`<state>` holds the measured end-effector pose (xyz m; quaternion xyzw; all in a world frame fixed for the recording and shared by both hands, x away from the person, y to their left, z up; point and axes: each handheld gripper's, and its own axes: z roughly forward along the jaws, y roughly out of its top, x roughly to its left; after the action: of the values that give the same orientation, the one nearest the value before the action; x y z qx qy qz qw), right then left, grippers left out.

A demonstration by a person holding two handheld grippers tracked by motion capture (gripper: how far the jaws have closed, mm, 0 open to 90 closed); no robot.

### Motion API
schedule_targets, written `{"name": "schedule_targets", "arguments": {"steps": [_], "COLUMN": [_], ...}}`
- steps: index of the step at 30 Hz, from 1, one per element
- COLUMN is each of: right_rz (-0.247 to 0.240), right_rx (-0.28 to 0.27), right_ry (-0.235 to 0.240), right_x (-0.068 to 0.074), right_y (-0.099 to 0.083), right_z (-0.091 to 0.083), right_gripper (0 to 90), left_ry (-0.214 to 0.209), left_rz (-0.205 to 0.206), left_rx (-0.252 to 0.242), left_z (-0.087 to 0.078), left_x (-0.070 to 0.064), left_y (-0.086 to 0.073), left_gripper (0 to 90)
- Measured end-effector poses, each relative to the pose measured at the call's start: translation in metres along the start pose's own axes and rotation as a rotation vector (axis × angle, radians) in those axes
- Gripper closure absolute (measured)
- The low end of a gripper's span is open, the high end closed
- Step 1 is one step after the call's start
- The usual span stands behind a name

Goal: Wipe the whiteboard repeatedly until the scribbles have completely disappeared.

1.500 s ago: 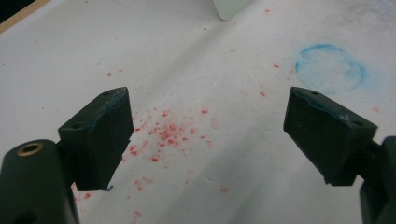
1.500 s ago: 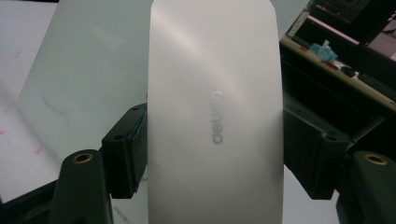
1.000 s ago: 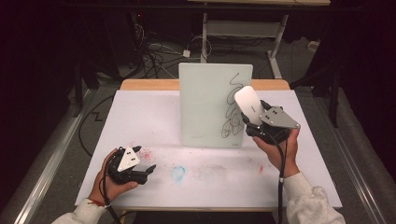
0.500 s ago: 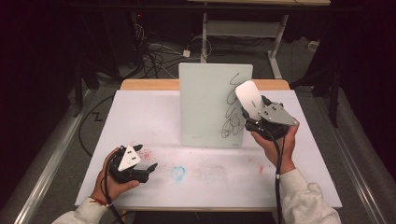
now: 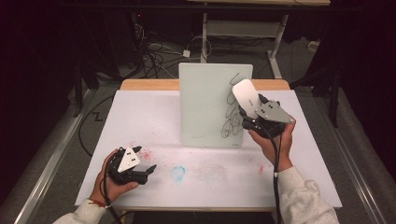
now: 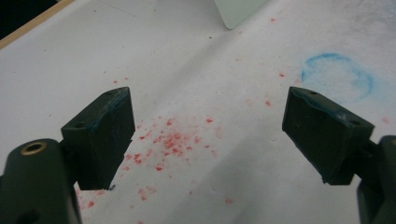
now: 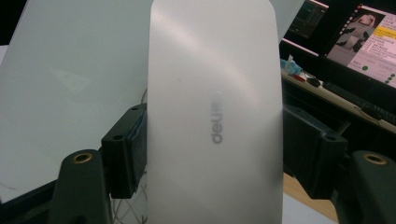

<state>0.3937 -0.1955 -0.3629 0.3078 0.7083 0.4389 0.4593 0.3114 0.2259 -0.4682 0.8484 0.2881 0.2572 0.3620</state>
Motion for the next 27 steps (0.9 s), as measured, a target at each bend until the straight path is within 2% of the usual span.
{"name": "schedule_targets", "arguments": {"steps": [3,7,13,19,22,27], "right_rz": [-0.004,-0.014,-0.073,-0.065,-0.061,-0.074], "right_rx": [0.012,0.032,0.052,0.054,0.050,0.076], "right_ry": [0.001,-0.003,-0.035,-0.045,-0.058,-0.076], "right_x": [0.001,0.004,0.013,0.019,0.026,0.042], "right_y": [-0.001,-0.007,-0.016,-0.025,-0.033,-0.047], "right_z": [0.003,0.008,0.014,0.013,0.012,0.010], "right_gripper": [31.2,31.2,31.1,31.1,31.1,31.1], "left_ry": [0.001,0.003,-0.002,0.000,-0.002,-0.004], "left_rz": [-0.017,-0.006,0.013,0.013,0.022,0.023], "left_rx": [0.002,-0.003,0.010,0.009,0.012,0.007], "left_z": [-0.001,-0.001,0.000,0.000,0.000,0.001], "left_x": [0.000,-0.001,-0.003,-0.002,-0.003,-0.003], "left_y": [0.000,0.001,0.001,0.001,0.002,0.003], "left_gripper": [16.3,16.3,16.3,16.3,16.3,16.3]}}
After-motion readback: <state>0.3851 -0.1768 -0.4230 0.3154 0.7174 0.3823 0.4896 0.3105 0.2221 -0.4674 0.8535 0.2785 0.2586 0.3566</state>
